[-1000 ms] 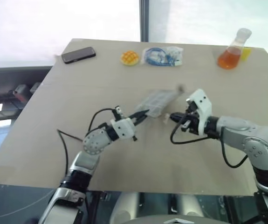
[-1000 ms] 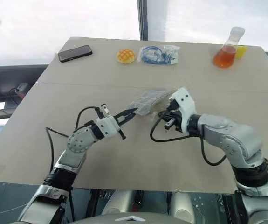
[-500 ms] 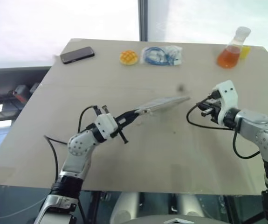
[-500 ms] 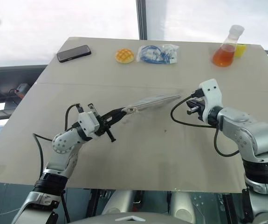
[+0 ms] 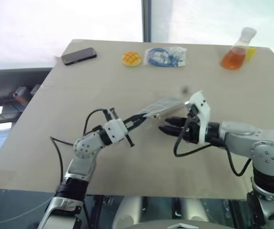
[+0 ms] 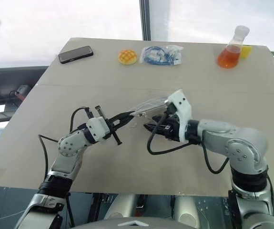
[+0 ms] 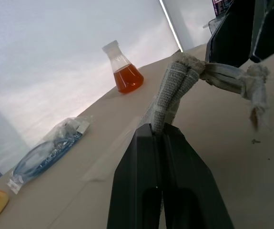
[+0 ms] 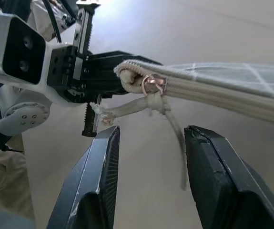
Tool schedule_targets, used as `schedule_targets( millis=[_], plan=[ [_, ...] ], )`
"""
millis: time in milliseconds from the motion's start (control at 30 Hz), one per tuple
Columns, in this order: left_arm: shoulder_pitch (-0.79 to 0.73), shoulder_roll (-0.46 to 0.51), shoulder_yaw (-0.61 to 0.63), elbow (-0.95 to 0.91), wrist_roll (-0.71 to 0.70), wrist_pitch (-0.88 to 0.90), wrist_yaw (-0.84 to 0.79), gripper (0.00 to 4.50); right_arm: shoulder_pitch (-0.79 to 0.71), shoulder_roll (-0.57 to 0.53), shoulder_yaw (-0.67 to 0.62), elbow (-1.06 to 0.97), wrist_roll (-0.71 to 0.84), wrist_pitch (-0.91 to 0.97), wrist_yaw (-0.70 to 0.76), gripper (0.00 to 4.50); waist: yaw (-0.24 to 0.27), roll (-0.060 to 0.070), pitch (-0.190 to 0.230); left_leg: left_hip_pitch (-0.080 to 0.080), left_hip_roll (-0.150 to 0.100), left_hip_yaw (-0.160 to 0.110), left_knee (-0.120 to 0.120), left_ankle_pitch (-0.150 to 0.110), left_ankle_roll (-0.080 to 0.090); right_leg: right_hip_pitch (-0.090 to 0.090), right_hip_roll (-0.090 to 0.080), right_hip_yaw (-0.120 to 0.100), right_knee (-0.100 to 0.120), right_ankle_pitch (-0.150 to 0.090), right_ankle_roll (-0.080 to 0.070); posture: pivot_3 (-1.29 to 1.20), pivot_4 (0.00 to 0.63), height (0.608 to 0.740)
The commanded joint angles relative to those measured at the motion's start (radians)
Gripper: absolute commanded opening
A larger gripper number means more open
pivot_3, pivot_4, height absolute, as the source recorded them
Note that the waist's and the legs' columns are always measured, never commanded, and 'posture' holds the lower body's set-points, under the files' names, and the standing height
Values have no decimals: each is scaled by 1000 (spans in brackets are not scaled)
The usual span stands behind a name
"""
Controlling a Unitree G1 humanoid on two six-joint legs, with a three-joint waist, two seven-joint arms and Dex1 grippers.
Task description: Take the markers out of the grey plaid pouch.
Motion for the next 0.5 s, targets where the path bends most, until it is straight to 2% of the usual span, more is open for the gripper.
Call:
schedule_targets(
  millis=[33, 133, 167, 300, 500],
  plan=[
    [-16, -6, -4, -23, -5, -27, 4, 0, -31, 18, 7, 27, -15, -10, -19, 2155, -1, 0, 0, 0, 0, 0, 0, 0, 0, 0, 0, 0, 0, 0, 0, 0, 150, 740],
    [-10, -7, -7, -44, -8, -25, 3, 0, -45, 26, 31, 63, -58, -33, -22, 2155, -1, 0, 0, 0, 0, 0, 0, 0, 0, 0, 1, 0, 0, 0, 0, 0, 150, 740],
    [-6, -6, -8, -52, -12, -24, 2, 0, -49, 33, 33, 76, -77, -44, -32, 1625, -1, 0, 0, 0, 0, 0, 0, 0, 0, 0, 1, 0, 0, 0, 0, 0, 150, 740],
    [23, 12, -11, -82, -44, -22, -28, 0, -71, 32, 0, 116, -109, -71, -37, 69, -2, 0, 0, 0, 0, 0, 0, 0, 1, 0, 2, 0, 0, 0, 1, 0, 150, 740],
    [59, 65, -36, -133, -127, -28, -146, 0, -81, -57, -27, 186, -174, -101, -8, 69, -1, 1, 0, 0, 0, 1, 0, 1, 2, -1, 1, 0, 0, 0, 0, 0, 150, 740]
  ],
)
